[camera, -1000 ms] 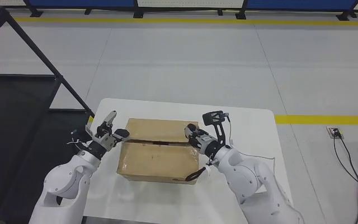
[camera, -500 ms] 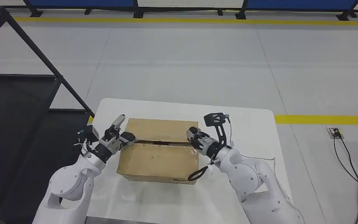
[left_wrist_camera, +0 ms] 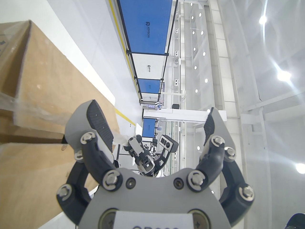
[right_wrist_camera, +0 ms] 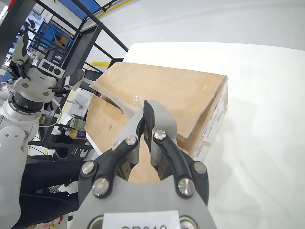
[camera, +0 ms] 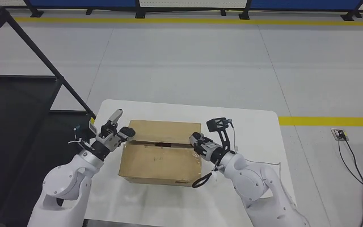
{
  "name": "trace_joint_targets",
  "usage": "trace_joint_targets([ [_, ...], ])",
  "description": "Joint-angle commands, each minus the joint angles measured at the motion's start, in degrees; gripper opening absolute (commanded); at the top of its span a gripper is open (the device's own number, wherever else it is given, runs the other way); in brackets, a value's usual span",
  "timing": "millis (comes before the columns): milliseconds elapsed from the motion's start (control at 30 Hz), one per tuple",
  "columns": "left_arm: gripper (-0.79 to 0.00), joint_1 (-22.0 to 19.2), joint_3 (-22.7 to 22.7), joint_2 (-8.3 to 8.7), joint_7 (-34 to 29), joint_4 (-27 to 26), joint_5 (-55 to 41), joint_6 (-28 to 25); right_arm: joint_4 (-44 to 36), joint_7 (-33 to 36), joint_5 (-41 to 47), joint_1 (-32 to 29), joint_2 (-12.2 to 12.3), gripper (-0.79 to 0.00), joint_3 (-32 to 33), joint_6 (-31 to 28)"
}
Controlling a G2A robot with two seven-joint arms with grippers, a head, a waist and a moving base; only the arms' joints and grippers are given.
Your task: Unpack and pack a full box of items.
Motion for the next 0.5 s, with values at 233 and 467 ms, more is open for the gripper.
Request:
trace_joint_targets([
  [233,0.0,-4.4,1.49,-0.27,5.2,2.82,-0.08,0.31,0.25,0.16,-0.09,0.43,0.08,-0.785,-0.35,-0.59],
  [467,0.0,-8.92,5.86,-0.24,0.52,9.41,3.43,1.45,0.07,0.59,-0.46,0.81,0.15,-0.785,-0.67,-0.92],
])
